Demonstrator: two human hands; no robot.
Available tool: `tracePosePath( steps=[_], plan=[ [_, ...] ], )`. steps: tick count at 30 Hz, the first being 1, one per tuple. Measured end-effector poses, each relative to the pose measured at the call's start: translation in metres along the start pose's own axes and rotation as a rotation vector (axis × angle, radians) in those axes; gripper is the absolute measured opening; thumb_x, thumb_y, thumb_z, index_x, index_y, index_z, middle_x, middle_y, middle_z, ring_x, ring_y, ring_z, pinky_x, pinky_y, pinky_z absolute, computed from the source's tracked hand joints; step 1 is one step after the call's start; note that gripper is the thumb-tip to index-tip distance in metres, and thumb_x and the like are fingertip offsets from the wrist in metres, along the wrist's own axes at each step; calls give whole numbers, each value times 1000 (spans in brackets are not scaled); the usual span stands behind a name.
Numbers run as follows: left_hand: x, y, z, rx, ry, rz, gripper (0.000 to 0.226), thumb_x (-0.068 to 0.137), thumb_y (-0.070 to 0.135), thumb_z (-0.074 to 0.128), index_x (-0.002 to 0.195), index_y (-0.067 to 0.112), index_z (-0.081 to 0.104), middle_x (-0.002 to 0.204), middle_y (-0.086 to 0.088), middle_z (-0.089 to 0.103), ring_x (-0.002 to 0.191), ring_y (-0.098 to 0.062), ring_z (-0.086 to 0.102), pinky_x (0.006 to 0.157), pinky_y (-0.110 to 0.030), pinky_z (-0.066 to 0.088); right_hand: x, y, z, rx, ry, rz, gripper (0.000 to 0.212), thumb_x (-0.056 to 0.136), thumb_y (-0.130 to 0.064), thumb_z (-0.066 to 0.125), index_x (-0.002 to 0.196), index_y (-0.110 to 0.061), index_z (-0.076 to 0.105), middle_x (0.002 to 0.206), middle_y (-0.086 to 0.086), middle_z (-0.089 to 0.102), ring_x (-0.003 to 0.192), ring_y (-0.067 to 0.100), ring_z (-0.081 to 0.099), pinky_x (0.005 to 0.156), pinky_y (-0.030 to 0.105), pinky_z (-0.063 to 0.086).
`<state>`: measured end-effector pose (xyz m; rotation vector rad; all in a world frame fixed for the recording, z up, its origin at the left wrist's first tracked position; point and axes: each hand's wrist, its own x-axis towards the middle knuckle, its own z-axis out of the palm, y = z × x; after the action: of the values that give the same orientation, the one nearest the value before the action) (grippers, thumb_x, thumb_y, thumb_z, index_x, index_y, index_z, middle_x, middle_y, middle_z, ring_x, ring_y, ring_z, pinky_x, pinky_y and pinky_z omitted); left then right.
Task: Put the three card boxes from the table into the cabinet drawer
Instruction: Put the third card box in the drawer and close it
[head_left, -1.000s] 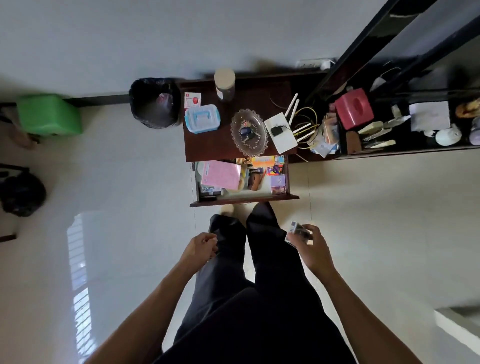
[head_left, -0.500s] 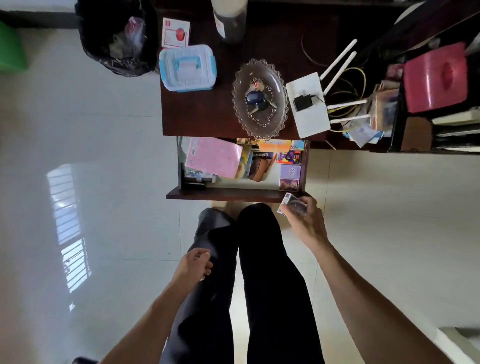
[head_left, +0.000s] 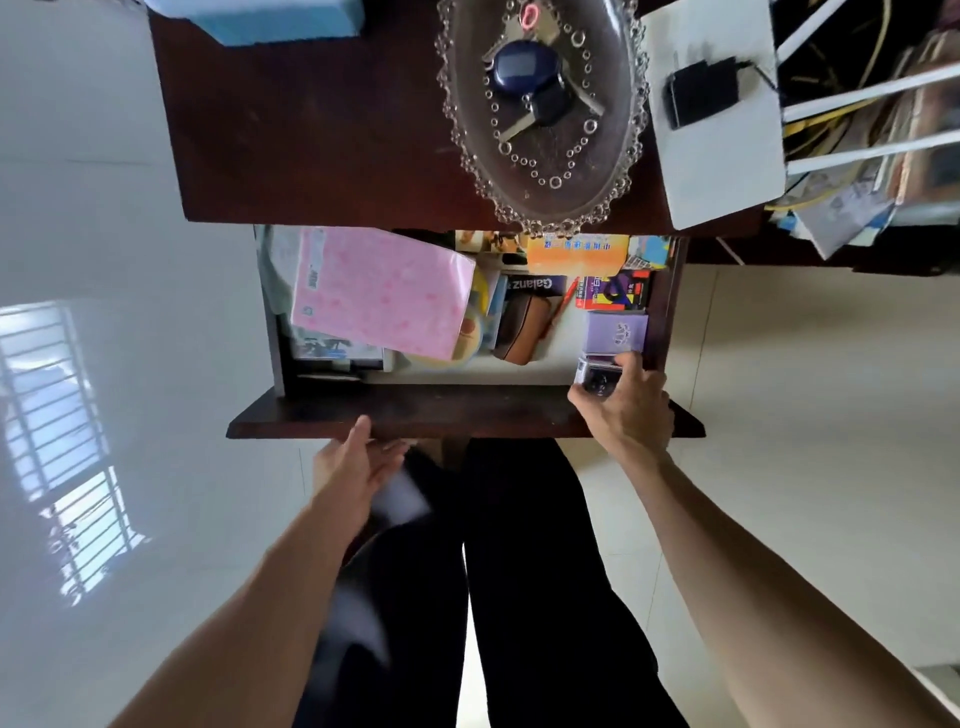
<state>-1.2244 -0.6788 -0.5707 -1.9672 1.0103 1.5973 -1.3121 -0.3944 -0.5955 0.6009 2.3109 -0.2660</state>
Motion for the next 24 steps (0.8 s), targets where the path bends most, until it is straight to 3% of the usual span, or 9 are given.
tracePosePath(
  steps=[7, 12, 17, 20, 24],
  plan=[
    [14, 3, 6, 62, 62, 33, 26, 97, 22, 57, 84, 0, 57, 80, -17, 69, 50, -19, 71, 50, -25, 59, 32, 8, 16, -150, -16, 4, 73, 73, -54, 77, 131, -22, 46, 132, 20, 48, 118, 43, 55, 95, 52, 52],
    [10, 4, 8, 71, 25, 44, 26, 98, 22, 55, 84, 0, 58, 61, -8, 74, 50, -19, 72, 52, -25, 59, 38, 9, 22, -266, 64, -43, 69, 77, -54, 76, 130, -17, 52, 134, 19, 43, 121, 38, 49, 91, 49, 51],
    [8, 4, 12, 61, 48, 42, 26, 99, 23, 54, 87, -1, 55, 73, -16, 71, 48, -20, 71, 47, -25, 58, 44, 8, 23, -299, 31, -34, 73, 82, -52, 74, 137, -12, 46, 129, 19, 50, 123, 37, 51, 91, 50, 51],
    [8, 3, 11, 65, 23, 45, 27, 99, 23, 53, 87, 0, 58, 63, -10, 74, 49, -19, 71, 47, -24, 58, 50, 8, 23, -321, 13, -31, 73, 84, -44, 76, 140, -9, 43, 128, 17, 54, 120, 36, 57, 89, 49, 52],
    [10, 3, 11, 93, 20, 30, 29, 98, 26, 54, 91, -2, 59, 81, -17, 71, 53, -19, 72, 50, -25, 59, 54, 3, 26, -383, 48, -41, 54, 89, -26, 73, 134, -5, 52, 127, 16, 58, 114, 33, 62, 90, 46, 52]
  ],
)
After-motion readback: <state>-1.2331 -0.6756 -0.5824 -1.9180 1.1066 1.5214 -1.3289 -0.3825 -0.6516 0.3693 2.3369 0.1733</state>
